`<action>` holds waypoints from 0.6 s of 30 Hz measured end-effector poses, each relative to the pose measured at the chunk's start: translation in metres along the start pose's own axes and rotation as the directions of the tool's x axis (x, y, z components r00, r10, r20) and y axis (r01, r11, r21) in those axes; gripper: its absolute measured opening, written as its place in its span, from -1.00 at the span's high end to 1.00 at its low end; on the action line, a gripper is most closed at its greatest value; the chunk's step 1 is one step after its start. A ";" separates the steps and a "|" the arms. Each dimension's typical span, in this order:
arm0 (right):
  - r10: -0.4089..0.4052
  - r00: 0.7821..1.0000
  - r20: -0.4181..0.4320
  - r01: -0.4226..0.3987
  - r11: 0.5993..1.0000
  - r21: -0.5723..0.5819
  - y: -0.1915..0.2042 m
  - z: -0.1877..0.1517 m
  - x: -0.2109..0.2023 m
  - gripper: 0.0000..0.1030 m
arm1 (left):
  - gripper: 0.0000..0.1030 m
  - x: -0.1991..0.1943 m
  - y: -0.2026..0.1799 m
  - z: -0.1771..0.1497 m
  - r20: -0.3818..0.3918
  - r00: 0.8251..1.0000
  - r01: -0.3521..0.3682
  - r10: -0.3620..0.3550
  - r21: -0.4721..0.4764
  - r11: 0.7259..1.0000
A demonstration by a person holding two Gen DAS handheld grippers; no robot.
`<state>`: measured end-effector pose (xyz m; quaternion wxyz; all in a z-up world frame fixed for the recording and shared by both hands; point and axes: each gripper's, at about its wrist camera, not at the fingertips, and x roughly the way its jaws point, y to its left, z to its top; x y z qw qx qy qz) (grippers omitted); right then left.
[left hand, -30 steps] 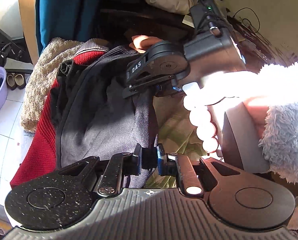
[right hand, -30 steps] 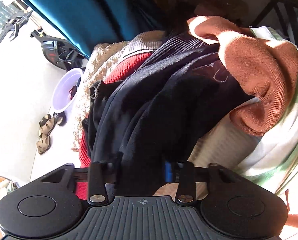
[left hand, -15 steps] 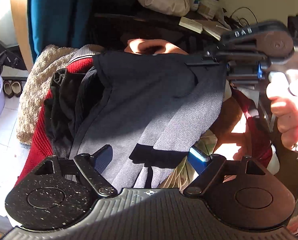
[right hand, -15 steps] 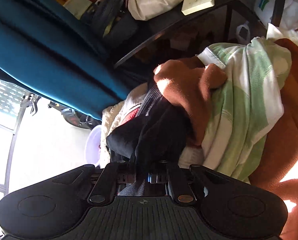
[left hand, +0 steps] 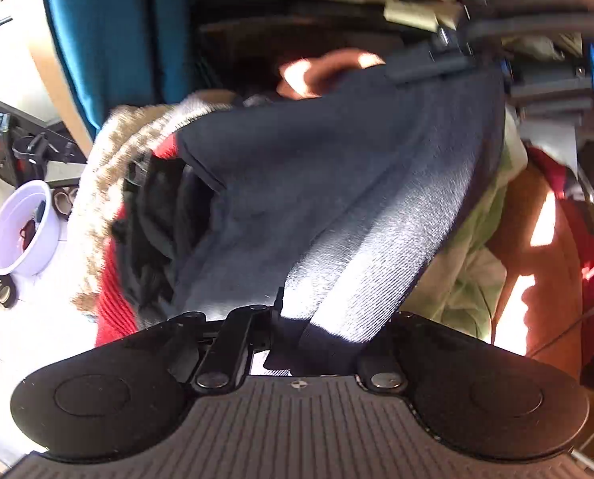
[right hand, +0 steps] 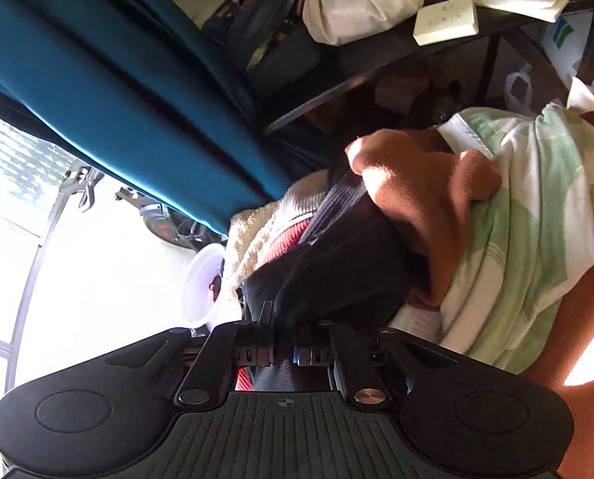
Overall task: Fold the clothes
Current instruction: 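Close the left tool on the black garment while the right tool grips it too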
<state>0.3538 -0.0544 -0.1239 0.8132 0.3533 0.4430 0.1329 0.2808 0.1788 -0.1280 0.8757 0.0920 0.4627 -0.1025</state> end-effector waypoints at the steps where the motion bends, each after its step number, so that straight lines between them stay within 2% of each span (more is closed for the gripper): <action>1: -0.002 1.000 -0.011 0.002 1.000 0.007 -0.003 0.000 0.000 0.86 | 0.84 -0.013 0.008 0.001 0.045 0.999 -0.021 0.021 -0.013 1.000; 2: -0.004 0.999 -0.034 0.004 1.000 0.024 -0.007 0.001 0.003 0.81 | 0.85 -0.027 0.016 0.001 0.090 0.995 -0.041 0.043 -0.027 0.999; 4: 0.016 0.997 -0.073 -0.010 0.997 0.075 -0.014 0.001 0.009 0.53 | 0.85 -0.049 0.036 0.003 0.138 0.988 -0.055 0.065 -0.077 0.996; 5: 0.004 0.997 -0.071 0.003 0.996 0.092 -0.017 0.001 0.011 0.27 | 0.85 -0.059 0.047 0.005 0.149 0.987 -0.051 0.067 -0.112 0.992; 6: -0.018 0.998 -0.063 0.024 0.994 0.105 -0.019 0.002 0.013 -0.09 | 0.85 -0.067 0.058 0.006 0.159 0.985 -0.046 0.069 -0.147 0.988; 8: -0.059 0.997 -0.056 0.066 0.987 0.143 -0.027 0.004 0.019 -0.45 | 0.85 -0.077 0.075 0.007 0.163 0.985 -0.023 0.061 -0.226 0.974; 10: -0.049 0.996 -0.079 0.068 0.966 0.248 -0.043 0.006 0.029 -0.47 | 0.85 -0.090 0.079 0.012 0.211 0.975 -0.011 0.064 -0.244 0.970; 11: -0.039 0.995 -0.092 0.065 0.950 0.305 -0.052 0.007 0.035 -0.57 | 0.85 -0.096 0.080 0.015 0.235 0.970 -0.005 0.066 -0.251 0.968; 13: -0.011 0.993 -0.121 0.062 0.906 0.419 -0.070 0.008 0.050 -0.66 | 0.85 -0.106 0.073 0.021 0.280 0.958 0.006 0.054 -0.210 0.978; 16: 0.034 0.995 -0.093 0.021 0.843 0.537 -0.087 0.012 0.070 -0.83 | 0.86 -0.121 0.065 0.029 0.325 0.946 0.041 0.014 -0.162 0.986; 18: 0.040 0.995 -0.090 0.018 0.821 0.571 -0.089 0.016 0.083 -0.98 | 0.86 -0.130 0.066 0.034 0.342 0.940 0.078 -0.017 -0.166 0.983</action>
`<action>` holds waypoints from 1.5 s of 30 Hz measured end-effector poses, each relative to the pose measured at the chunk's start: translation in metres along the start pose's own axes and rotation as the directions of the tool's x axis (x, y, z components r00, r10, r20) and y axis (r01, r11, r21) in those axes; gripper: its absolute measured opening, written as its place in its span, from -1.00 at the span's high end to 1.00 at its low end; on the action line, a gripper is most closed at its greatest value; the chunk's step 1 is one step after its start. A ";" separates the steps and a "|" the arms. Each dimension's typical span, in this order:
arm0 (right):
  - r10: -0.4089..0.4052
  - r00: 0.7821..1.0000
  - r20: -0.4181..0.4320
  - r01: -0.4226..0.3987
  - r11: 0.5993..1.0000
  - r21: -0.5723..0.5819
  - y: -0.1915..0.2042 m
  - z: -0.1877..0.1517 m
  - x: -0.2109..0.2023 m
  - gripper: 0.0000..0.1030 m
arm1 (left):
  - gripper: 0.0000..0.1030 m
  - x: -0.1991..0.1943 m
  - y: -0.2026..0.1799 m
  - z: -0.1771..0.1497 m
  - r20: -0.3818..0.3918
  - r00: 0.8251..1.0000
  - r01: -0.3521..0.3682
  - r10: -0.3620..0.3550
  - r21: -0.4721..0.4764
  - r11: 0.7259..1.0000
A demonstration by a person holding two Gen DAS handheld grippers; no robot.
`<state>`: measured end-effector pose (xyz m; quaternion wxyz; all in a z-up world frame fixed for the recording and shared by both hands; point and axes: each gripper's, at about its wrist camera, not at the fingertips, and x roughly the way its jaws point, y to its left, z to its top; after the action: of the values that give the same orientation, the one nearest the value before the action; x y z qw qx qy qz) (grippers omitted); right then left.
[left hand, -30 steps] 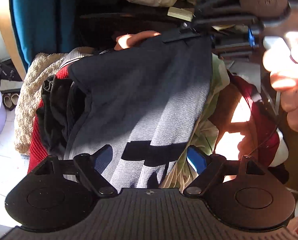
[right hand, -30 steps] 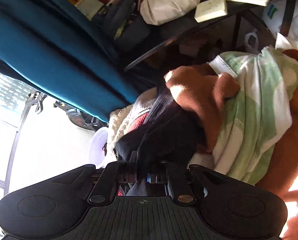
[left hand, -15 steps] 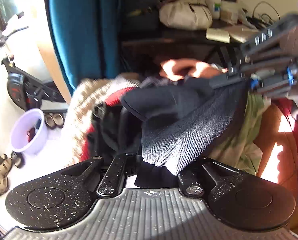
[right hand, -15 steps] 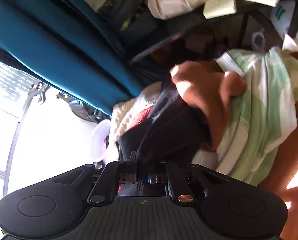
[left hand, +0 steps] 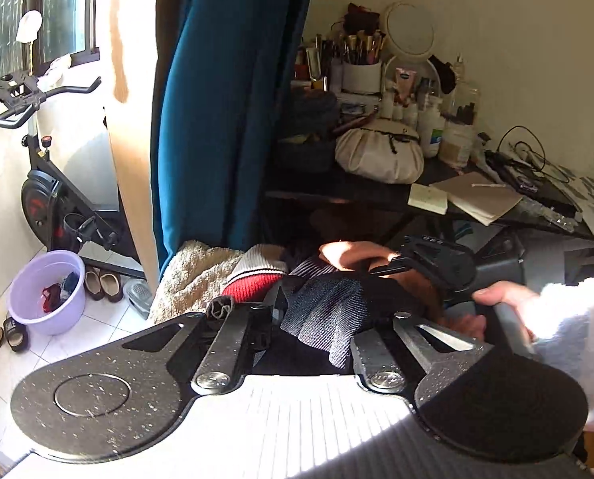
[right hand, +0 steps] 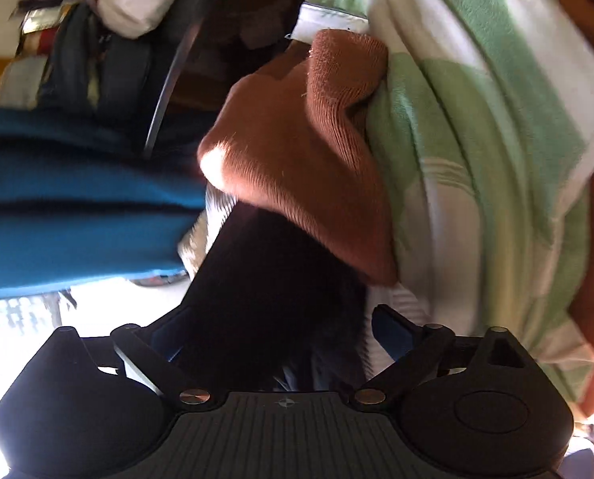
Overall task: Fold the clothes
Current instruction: 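Lift the black garment out of the pile with both tools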
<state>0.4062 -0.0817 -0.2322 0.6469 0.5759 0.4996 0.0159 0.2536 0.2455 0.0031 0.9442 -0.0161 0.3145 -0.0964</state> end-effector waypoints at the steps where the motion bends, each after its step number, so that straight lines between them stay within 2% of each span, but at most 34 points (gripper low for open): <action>1: 0.001 1.000 -0.002 -0.001 1.000 0.017 0.001 0.003 0.007 -0.98 | 0.86 -0.004 0.001 0.004 0.005 1.000 0.011 -0.011 -0.009 1.000; 2: 0.002 1.000 -0.004 -0.001 0.999 0.034 0.002 0.006 0.014 -0.89 | 0.86 -0.007 0.002 0.008 0.009 1.000 0.022 -0.022 -0.017 1.000; 3: -0.004 1.000 -0.012 0.004 1.000 0.027 0.006 0.008 0.020 -0.35 | 0.86 -0.009 0.003 0.012 0.014 1.000 0.021 -0.021 -0.023 1.000; 5: -0.036 0.998 -0.042 0.033 0.997 -0.074 0.027 0.005 0.027 0.45 | 0.86 -0.015 0.010 0.021 0.035 0.999 0.018 -0.017 -0.048 0.999; 7: -0.058 0.998 -0.022 0.050 0.965 -0.257 0.059 -0.005 0.019 0.57 | 0.86 -0.025 0.022 0.034 0.078 0.997 0.014 -0.007 -0.089 0.996; 9: -0.013 1.000 -0.023 0.004 0.943 -0.332 0.081 -0.011 0.004 0.62 | 0.86 -0.037 0.036 0.051 0.134 0.991 0.024 -0.006 -0.133 0.991; 11: 0.054 0.998 -0.039 -0.065 0.927 -0.369 0.100 -0.016 -0.013 0.63 | 0.86 -0.052 0.043 0.071 0.214 0.977 0.049 -0.017 -0.147 0.988; 13: 0.135 0.989 -0.063 -0.149 0.912 -0.383 0.117 -0.022 -0.033 0.64 | 0.86 -0.073 0.039 0.090 0.323 0.945 0.083 -0.045 -0.105 0.991; 15: 0.201 0.975 -0.094 -0.222 0.884 -0.412 0.134 -0.031 -0.052 0.64 | 0.86 -0.095 0.032 0.107 0.430 0.899 0.115 -0.085 -0.045 0.992; 17: 0.287 0.950 -0.120 -0.311 0.859 -0.407 0.146 -0.039 -0.071 0.64 | 0.85 -0.111 0.026 0.121 0.508 0.853 0.145 -0.119 -0.012 0.989; 19: 0.374 0.916 -0.143 -0.399 0.826 -0.397 0.158 -0.045 -0.090 0.64 | 0.85 -0.124 0.025 0.134 0.574 0.807 0.173 -0.140 -0.003 0.985; 21: 0.466 0.872 -0.150 -0.485 0.778 -0.400 0.170 -0.050 -0.110 0.67 | 0.85 -0.136 0.030 0.144 0.625 0.765 0.214 -0.157 -0.017 0.977; 22: 0.519 0.841 -0.153 -0.533 0.746 -0.400 0.176 -0.052 -0.122 0.68 | 0.85 -0.142 0.034 0.148 0.648 0.745 0.230 -0.158 -0.027 0.973; 24: 0.629 0.764 -0.142 -0.623 0.664 -0.413 0.194 -0.051 -0.150 0.69 | 0.85 -0.152 0.041 0.153 0.681 0.714 0.256 -0.160 -0.041 0.966; 26: 0.727 0.674 -0.133 -0.695 0.563 -0.446 0.203 -0.051 -0.179 0.69 | 0.84 -0.152 0.045 0.154 0.684 0.712 0.267 -0.161 -0.051 0.962; 27: 0.752 0.648 -0.123 -0.702 0.525 -0.481 0.205 -0.051 -0.192 0.70 | 0.84 -0.152 0.047 0.154 0.684 0.711 0.272 -0.161 -0.056 0.961; 28: 0.769 0.630 -0.112 -0.695 0.493 -0.523 0.207 -0.051 -0.204 0.69 | 0.84 -0.148 0.047 0.150 0.673 0.723 0.265 -0.156 -0.062 0.962; 29: 0.764 0.636 -0.105 -0.678 0.488 -0.550 0.206 -0.052 -0.211 0.69 | 0.84 -0.143 0.046 0.148 0.657 0.740 0.251 -0.145 -0.070 0.965; 30: 0.751 0.652 -0.099 -0.656 0.494 -0.571 0.204 -0.052 -0.216 0.69 | 0.84 -0.137 0.046 0.145 0.635 0.760 0.244 -0.139 -0.080 0.966; 31: 0.722 0.686 -0.095 -0.628 0.521 -0.578 0.198 -0.053 -0.217 0.68 | 0.84 -0.131 0.047 0.142 0.611 0.780 0.237 -0.134 -0.090 0.967; 32: 0.683 0.725 -0.091 -0.596 0.555 -0.580 0.190 -0.053 -0.216 0.68 | 0.84 -0.125 0.047 0.139 0.587 0.799 0.230 -0.129 -0.100 0.968; 34: 0.575 0.812 -0.104 -0.532 0.655 -0.537 0.171 -0.051 -0.193 0.65 | 0.84 -0.113 0.047 0.132 0.528 0.839 0.227 -0.133 -0.116 0.967; 36: 0.448 0.884 -0.136 -0.455 0.753 -0.475 0.140 -0.052 -0.158 0.51 | 0.85 -0.105 0.043 0.121 0.494 0.855 0.239 -0.161 -0.098 0.966; 37: 0.393 0.906 -0.158 -0.421 0.790 -0.446 0.123 -0.053 -0.139 0.42 | 0.85 -0.102 0.039 0.117 0.478 0.860 0.243 -0.177 -0.079 0.967; 38: 0.344 0.922 -0.180 -0.388 0.820 -0.421 0.106 -0.056 -0.121 0.25 | 0.85 -0.099 0.036 0.112 0.462 0.866 0.247 -0.192 -0.061 0.967; 39: 0.306 0.932 -0.193 -0.359 0.844 -0.398 0.091 -0.058 -0.108 -0.05 | 0.85 -0.099 0.031 0.110 0.455 0.870 0.231 -0.191 -0.033 0.972; 40: 0.277 0.941 -0.196 -0.332 0.869 -0.367 0.076 -0.061 -0.096 -0.26 | 0.85 -0.098 0.026 0.107 0.449 0.873 0.216 -0.190 -0.007 0.976; 41: 0.258 0.947 -0.192 -0.310 0.890 -0.334 0.062 -0.062 -0.087 -0.64 | 0.85 -0.098 0.026 0.108 0.445 0.874 0.219 -0.195 -0.004 0.976; 42: 0.252 0.950 -0.184 -0.297 0.912 -0.283 0.048 -0.062 -0.081 -0.89 | 0.85 -0.098 0.028 0.108 0.444 0.874 0.227 -0.198 -0.014 0.974; 45: 0.273 0.949 -0.160 -0.290 0.953 -0.092 0.006 -0.058 -0.064 -0.98 | 0.85 -0.099 0.032 0.108 0.442 0.873 0.246 -0.206 -0.035 0.969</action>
<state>0.3386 -0.0756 -0.1775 0.6319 0.6005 0.4563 0.1786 0.2463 0.2923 0.1456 0.9710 -0.1164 0.0960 -0.1857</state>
